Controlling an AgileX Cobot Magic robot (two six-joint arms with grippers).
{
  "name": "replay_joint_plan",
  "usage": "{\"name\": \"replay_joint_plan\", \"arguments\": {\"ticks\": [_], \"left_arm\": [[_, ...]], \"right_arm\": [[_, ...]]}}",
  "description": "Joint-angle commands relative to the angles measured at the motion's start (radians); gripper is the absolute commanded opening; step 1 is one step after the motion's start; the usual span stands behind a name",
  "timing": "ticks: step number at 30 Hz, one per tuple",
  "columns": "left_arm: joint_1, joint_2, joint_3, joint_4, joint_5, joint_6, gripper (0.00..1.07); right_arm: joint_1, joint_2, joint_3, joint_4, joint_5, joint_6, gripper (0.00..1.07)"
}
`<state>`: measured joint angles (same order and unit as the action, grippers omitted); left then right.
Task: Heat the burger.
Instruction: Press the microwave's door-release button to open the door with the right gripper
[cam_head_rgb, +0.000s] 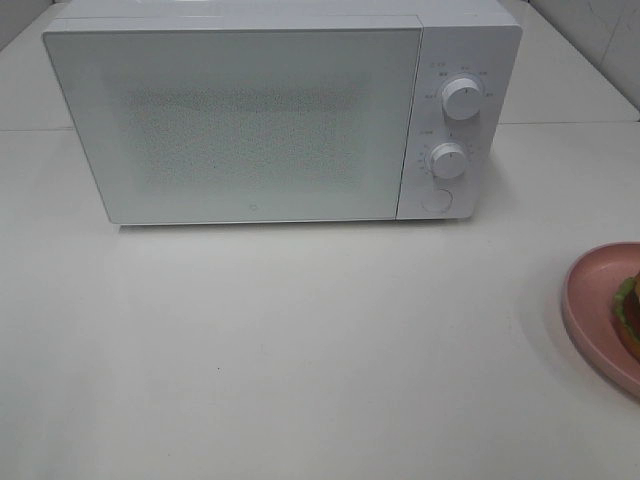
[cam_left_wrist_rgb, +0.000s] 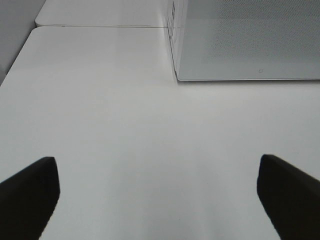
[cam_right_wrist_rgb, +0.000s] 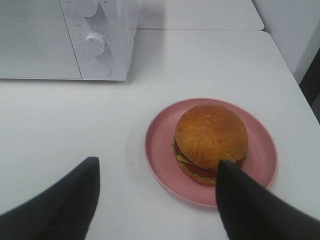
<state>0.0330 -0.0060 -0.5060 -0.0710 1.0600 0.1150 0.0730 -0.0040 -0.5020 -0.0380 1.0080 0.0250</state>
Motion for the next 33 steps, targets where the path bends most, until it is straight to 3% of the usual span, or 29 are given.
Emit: {"name": "replay_joint_plan", "arguments": {"ticks": [1,17,24,26,28,29,30,31,32,33], "left_arm": [[0.002,-0.019,0.001,-0.004,-0.014,-0.009,1.01],[0.002,-0.019,0.001,-0.003,-0.014,-0.008,1.01],[0.002,-0.019,0.001,-0.003,-0.014,-0.008,1.01],[0.002,-0.019,0.001,-0.003,-0.014,-0.008,1.01],[0.002,-0.019,0.001,-0.003,-0.014,-0.008,1.01],[0.002,-0.019,0.001,-0.003,-0.014,-0.008,1.01],[0.002,-0.019,0.001,-0.003,-0.014,-0.008,1.01],[0.002,-0.019,0.001,-0.003,-0.014,-0.008,1.01],[0.002,-0.019,0.001,-0.003,-0.014,-0.008,1.01],[0.002,-0.019,0.001,-0.003,-0.014,-0.008,1.01]], "right_arm": [[-0.008,-0.03,0.002,-0.003,-0.01,0.008,0.64],[-0.008,-0.03,-0.001,-0.005,-0.014,0.007,0.64],[-0.008,0.005,-0.034,-0.006,-0.225,0.007,0.64],[-0.008,0.1,-0.015,-0.042,-0.472,-0.025,0.55],[-0.008,0.126,-0.008,-0.059,-0.521,-0.025,0.49],[-0.008,0.196,0.012,-0.097,-0.635,-0.025,0.36],[-0.008,0.196,0.012,-0.097,-0.635,-0.025,0.36],[-0.008,0.232,0.024,-0.117,-0.689,-0.025,0.27],[-0.008,0.302,0.048,-0.141,-0.787,-0.025,0.1],[-0.008,0.302,0.048,-0.141,-0.787,-0.025,0.1]]}}
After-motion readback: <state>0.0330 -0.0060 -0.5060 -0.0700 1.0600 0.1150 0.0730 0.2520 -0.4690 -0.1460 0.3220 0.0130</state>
